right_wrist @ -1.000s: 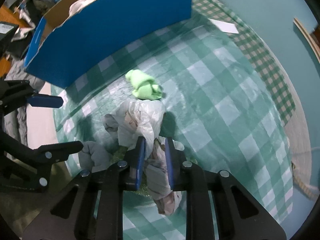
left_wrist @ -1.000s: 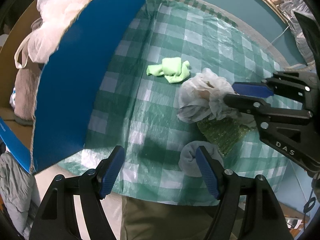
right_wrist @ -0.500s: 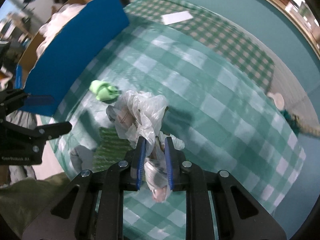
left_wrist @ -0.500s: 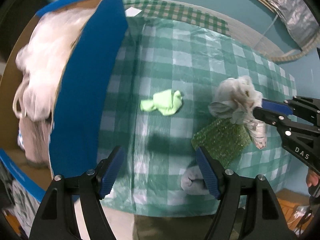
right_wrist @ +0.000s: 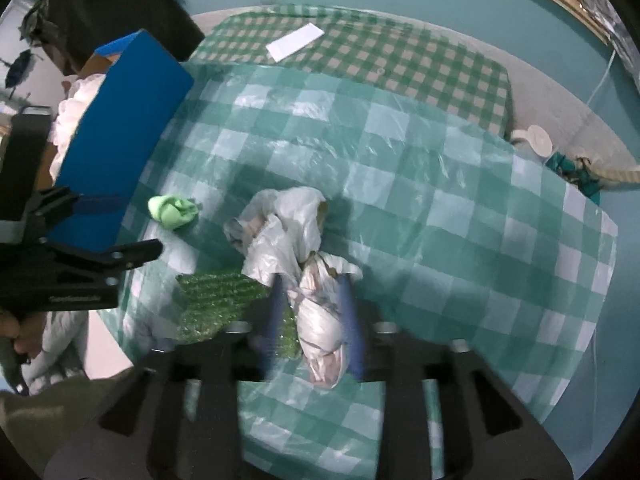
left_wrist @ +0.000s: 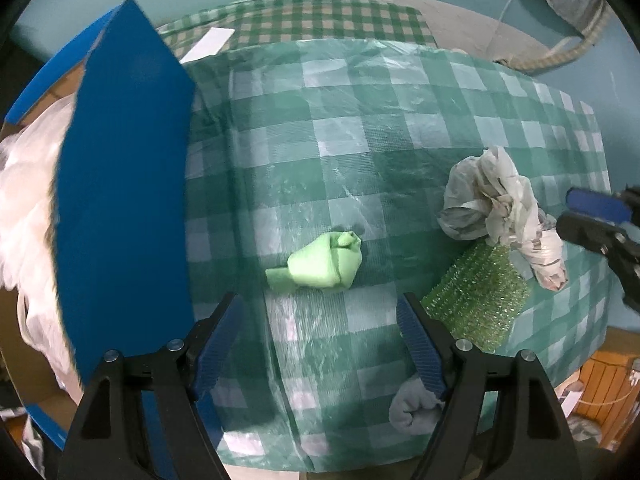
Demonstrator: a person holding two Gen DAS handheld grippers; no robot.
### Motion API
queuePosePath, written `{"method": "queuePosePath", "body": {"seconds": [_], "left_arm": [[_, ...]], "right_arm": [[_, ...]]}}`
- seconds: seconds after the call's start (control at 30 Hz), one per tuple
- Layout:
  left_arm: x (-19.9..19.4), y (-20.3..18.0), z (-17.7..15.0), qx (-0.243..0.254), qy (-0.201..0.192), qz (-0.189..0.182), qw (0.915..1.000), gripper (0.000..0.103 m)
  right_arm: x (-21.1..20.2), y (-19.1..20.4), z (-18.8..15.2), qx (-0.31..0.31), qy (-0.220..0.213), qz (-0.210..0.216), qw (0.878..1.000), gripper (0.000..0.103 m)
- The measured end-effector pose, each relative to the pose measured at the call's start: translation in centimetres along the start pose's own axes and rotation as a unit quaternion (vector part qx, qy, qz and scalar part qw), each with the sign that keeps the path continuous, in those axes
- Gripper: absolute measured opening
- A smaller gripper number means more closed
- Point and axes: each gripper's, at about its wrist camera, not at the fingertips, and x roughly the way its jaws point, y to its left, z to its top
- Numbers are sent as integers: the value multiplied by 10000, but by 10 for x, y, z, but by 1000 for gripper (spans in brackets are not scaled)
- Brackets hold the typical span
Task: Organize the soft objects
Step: 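Lift the striped cloth with the right tool while the left tool approaches the lime-green cloth, then close the left tool on the lime-green cloth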
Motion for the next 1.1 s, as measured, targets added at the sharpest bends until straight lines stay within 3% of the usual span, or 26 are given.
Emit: {"method": "queuePosePath", "body": {"seconds": [0.03, 0.1, 0.7, 1.0, 1.1], "left_arm": [[1, 0, 1, 45, 14, -19, 10000, 80], [4, -1, 5, 135, 33, -37, 9999, 80], [43, 10, 30, 355, 349, -161, 9986, 79], [43, 12, 36, 379, 217, -137, 9990, 61], [42, 10, 38, 489, 191, -14, 9986, 46]], "right_arm": [[0, 1, 1, -40, -14, 20, 10000, 52], [-1, 6, 4, -179, -39, -8, 9998, 55], [39, 22, 14, -309, 464, -228, 9982, 56], [59, 28, 21, -536, 537, -560, 9955, 59], [68, 27, 23, -557, 640, -607, 9945, 59]]}}
